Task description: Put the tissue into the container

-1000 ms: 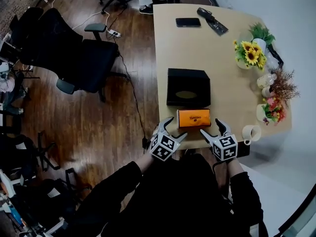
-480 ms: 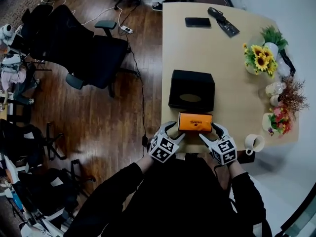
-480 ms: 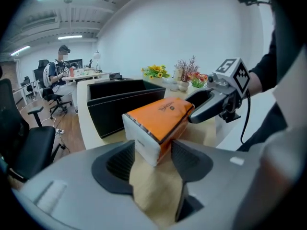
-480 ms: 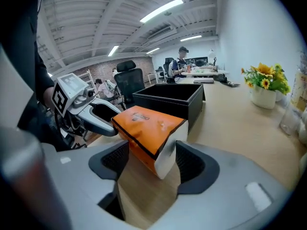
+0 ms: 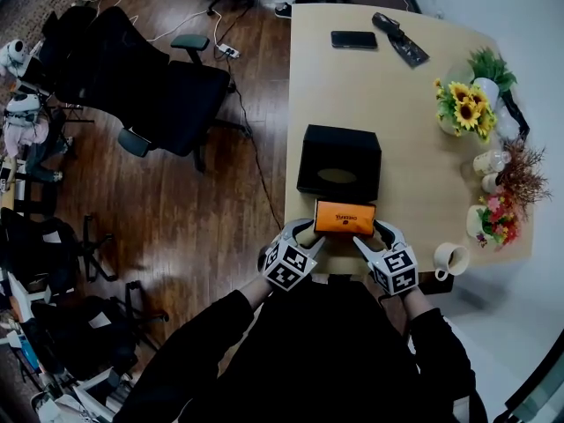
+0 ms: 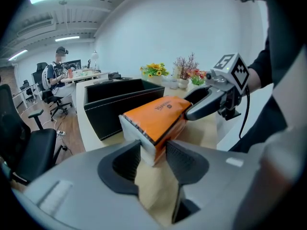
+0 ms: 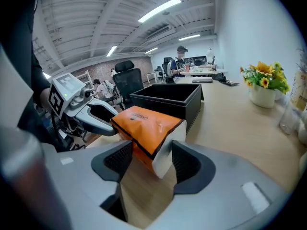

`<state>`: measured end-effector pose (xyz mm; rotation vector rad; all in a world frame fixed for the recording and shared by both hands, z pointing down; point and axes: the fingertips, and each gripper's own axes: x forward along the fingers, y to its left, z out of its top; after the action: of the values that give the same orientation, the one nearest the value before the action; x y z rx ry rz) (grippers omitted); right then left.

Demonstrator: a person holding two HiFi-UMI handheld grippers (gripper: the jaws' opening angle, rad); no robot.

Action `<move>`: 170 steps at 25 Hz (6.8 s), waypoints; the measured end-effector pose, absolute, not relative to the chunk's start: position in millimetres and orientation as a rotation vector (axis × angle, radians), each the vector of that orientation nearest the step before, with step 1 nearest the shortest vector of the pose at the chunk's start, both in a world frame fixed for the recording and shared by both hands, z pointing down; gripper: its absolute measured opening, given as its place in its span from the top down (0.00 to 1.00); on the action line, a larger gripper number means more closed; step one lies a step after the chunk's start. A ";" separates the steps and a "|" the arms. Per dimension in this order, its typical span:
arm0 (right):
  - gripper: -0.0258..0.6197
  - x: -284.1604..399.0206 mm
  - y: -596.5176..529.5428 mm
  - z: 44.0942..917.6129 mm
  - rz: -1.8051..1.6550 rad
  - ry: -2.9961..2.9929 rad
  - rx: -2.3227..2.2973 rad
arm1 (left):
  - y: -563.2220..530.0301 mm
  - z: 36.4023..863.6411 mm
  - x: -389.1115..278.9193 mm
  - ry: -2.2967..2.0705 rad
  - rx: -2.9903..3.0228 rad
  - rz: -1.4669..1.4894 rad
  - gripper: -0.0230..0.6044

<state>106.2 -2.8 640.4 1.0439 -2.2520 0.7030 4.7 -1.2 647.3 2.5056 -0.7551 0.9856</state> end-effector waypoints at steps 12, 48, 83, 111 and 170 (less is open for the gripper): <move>0.57 101.9 17.2 627.4 0.737 -2.227 1.039 | 19.1 633.5 1.3 -0.738 2.514 1.000 0.73; 0.58 82.2 -52.5 426.2 0.491 -2.362 1.195 | -55.2 431.6 -20.0 -0.883 2.784 0.892 0.73; 0.58 93.1 -113.2 533.8 0.539 -2.270 1.163 | -117.7 543.3 -8.1 -0.782 2.651 1.115 0.73; 0.58 93.0 -119.0 582.7 0.617 -2.159 1.047 | -121.6 596.6 -10.3 -0.609 2.490 1.397 0.75; 0.65 104.8 -71.4 479.1 0.544 -2.435 1.421 | -57.3 493.5 -16.2 -0.998 2.528 0.527 0.60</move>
<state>104.8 -71.4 479.1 1.4211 -2.4354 0.5437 -16.2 -57.3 493.5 2.5276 -0.9979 0.5273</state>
